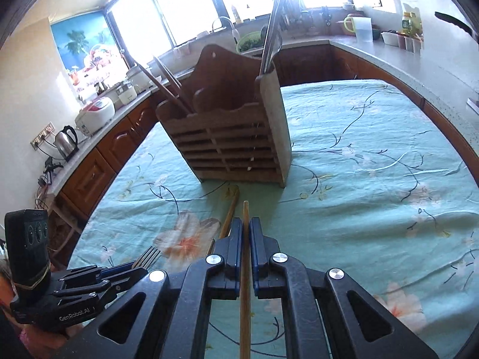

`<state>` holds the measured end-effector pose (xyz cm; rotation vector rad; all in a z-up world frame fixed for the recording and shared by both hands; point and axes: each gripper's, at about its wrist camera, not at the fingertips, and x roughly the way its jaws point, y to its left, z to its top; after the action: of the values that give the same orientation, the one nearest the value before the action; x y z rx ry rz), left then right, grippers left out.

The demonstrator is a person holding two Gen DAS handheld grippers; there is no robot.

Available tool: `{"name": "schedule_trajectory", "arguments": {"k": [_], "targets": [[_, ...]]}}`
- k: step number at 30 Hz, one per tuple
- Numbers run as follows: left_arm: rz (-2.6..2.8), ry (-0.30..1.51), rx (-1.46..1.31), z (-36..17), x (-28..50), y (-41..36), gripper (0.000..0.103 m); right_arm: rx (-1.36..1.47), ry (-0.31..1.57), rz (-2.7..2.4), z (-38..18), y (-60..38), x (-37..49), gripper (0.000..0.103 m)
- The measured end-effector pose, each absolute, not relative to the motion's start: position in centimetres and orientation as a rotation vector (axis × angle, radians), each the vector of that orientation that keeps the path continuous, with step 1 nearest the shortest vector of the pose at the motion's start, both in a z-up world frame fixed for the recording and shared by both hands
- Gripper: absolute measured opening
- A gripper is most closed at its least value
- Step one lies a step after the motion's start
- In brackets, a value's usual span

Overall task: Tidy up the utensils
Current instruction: 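Close the left tool on the steel fork while the right tool grasps a wooden chopstick, then lift the fork and chopstick and carry both over the wooden holder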

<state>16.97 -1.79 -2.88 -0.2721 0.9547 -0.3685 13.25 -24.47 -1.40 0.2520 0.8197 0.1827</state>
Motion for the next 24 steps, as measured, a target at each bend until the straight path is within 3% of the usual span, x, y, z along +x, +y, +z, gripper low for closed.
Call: {"name": "schedule_trajectory", "arguments": {"k": [5,6,8,24], "targets": [[-0.392,0.869,-0.277,0.4,15.0,-1.1,0.016,0.273,0.738,0.178,1.9,-25.2,11.5,0.005],[-0.398,0.853,-0.282,1.0,14.5,-0.9,0.004,0.275,0.72,0.177,2.4,-25.3,11.2,0.005],[-0.415,0.831,-0.301,1.9,13.8,-0.3,0.001,0.289,0.685,0.18,3.6,-25.7,10.4,0.005],[-0.435,0.692,-0.365,5.6,12.0,2.7,0.0,0.321,0.513,0.179,9.3,-27.1,8.1,0.005]]}}
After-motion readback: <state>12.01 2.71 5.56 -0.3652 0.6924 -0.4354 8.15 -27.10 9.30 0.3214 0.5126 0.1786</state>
